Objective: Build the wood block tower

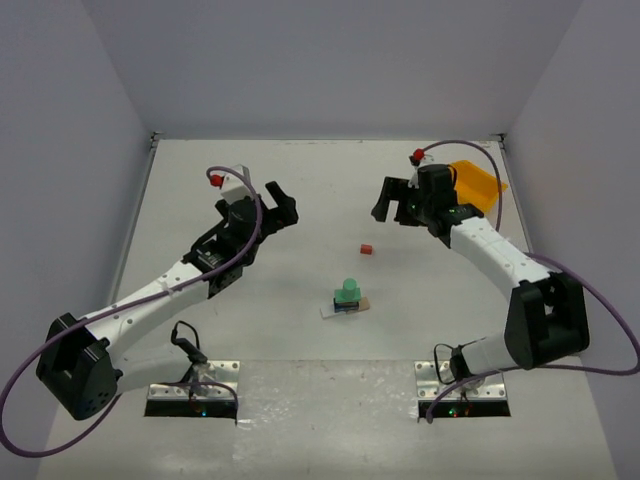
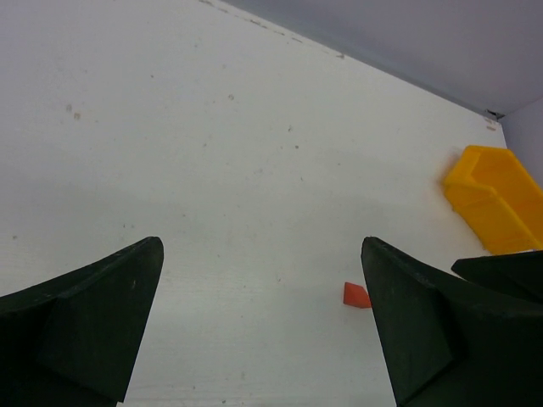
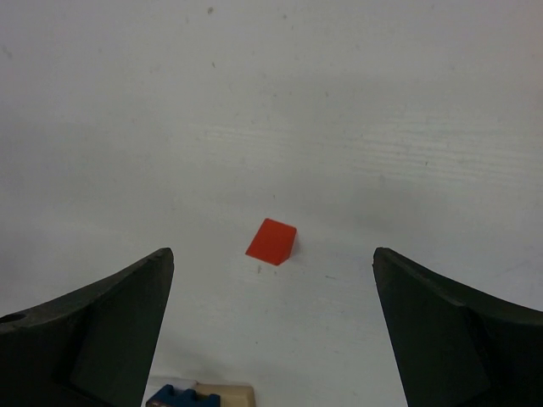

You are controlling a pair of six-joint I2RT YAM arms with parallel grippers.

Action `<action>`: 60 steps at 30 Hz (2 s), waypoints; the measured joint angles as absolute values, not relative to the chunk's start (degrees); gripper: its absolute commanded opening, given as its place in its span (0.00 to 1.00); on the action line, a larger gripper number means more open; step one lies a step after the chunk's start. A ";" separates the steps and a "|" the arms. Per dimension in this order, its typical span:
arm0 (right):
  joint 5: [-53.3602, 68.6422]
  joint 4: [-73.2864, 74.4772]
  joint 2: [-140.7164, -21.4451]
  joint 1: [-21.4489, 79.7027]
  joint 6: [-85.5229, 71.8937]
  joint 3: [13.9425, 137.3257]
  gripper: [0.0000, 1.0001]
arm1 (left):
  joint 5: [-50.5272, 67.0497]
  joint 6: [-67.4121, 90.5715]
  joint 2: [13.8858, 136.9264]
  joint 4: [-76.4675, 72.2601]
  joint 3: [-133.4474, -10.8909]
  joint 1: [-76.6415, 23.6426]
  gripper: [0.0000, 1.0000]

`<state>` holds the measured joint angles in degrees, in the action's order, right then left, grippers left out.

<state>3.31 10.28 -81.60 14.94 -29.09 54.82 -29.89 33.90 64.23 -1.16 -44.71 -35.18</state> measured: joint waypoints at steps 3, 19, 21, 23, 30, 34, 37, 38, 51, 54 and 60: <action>1.78 10.99 -84.40 17.25 -29.79 52.79 0.99 | -29.25 33.62 64.21 -1.79 -43.25 -35.18 1.00; -6.10 9.18 -100.87 27.90 -32.15 54.15 0.86 | -23.27 29.82 59.45 -5.38 -37.75 -35.16 1.00; -7.82 9.16 -101.21 28.45 -32.29 54.58 0.77 | -23.22 29.78 58.93 -5.43 -37.41 -35.16 1.00; -9.39 9.09 -101.48 28.82 -32.61 54.89 0.72 | -23.22 29.78 58.75 -5.44 -37.16 -35.16 1.00; -12.06 9.28 -102.35 29.02 -33.06 55.00 0.59 | -23.22 29.78 58.76 -5.37 -36.77 -35.16 1.00; -12.20 9.28 -102.35 29.02 -33.10 55.00 0.48 | -23.20 29.78 58.76 -5.37 -36.77 -35.16 1.00; -12.26 9.26 -102.35 29.02 -33.24 55.00 0.42 | -23.07 29.69 58.78 -5.39 -36.77 -35.16 1.00; -12.20 9.26 -102.35 29.02 -33.23 55.00 0.41 | -22.96 29.60 58.80 -5.39 -36.77 -35.16 1.00; -12.64 10.43 -102.35 29.02 -31.40 55.74 0.21 | -22.08 28.70 59.35 -5.40 -36.77 -35.16 1.00; -13.58 15.18 -102.34 29.02 -26.73 59.58 0.17 | -21.92 28.52 59.35 -5.38 -36.77 -35.16 1.00; -12.47 32.20 -105.29 26.03 -16.04 76.86 0.16 | -21.78 27.76 59.17 -5.23 -36.77 -35.16 1.00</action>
